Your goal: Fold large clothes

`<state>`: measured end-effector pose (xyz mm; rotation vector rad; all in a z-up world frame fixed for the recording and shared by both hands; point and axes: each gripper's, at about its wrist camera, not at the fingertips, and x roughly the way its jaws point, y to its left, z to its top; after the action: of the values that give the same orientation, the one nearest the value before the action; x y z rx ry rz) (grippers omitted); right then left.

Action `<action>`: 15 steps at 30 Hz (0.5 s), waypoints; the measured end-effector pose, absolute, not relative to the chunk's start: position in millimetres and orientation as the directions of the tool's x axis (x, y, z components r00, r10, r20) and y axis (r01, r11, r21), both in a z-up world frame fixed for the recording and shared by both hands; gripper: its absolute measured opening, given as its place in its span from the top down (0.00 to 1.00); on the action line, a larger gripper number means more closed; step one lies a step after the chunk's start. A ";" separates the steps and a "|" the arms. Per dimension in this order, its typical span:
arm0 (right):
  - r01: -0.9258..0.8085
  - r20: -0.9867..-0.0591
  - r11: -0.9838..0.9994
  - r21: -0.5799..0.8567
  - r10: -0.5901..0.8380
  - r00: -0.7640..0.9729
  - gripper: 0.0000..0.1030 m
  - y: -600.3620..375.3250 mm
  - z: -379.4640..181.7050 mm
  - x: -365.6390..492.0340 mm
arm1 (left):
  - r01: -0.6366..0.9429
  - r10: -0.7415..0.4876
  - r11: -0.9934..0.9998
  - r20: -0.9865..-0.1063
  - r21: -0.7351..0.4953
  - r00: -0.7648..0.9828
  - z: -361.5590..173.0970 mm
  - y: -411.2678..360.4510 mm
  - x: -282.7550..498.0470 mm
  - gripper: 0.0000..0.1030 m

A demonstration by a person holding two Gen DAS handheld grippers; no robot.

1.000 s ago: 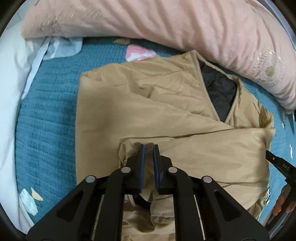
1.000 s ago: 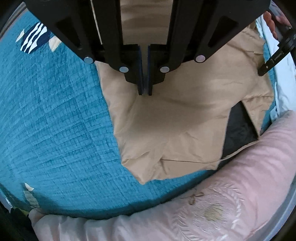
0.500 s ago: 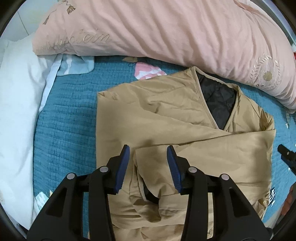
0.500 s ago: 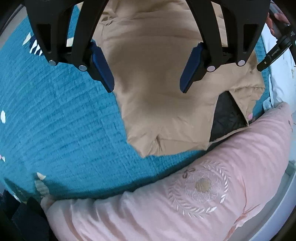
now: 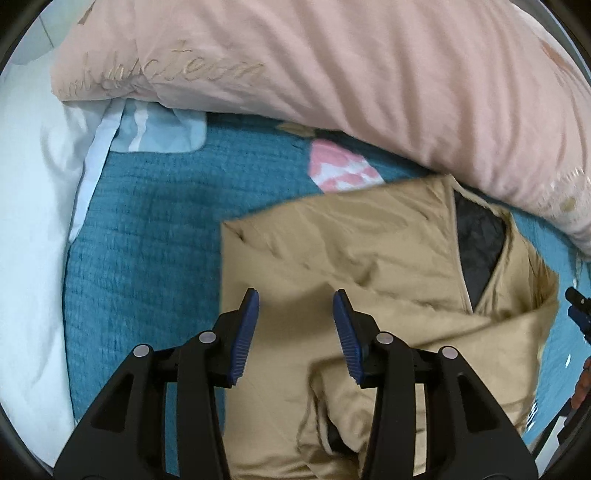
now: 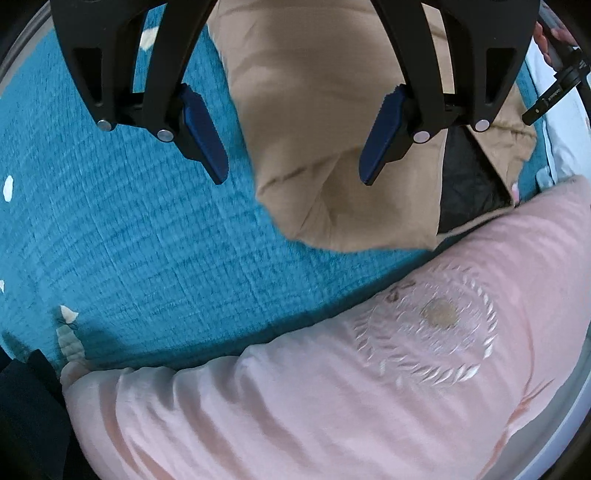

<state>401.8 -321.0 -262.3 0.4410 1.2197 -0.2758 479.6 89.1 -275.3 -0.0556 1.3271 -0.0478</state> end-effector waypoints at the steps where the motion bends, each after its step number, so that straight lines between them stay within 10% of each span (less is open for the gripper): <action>1: 0.438 -0.946 0.881 0.180 0.033 0.323 0.32 -324.2 -264.1 407.0 | 0.001 -0.072 0.997 -0.969 -0.074 0.238 -275.8 92.9 485.2 0.58; 15: 0.446 -0.970 0.873 0.200 0.112 0.216 0.31 -341.9 -309.7 435.5 | -0.031 -0.164 0.984 -0.969 -0.173 0.185 -310.4 126.8 532.5 0.51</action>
<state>435.5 -341.9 -309.7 0.4953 1.3477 -0.2448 532.5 126.8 -310.4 -0.1664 1.3831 -0.0945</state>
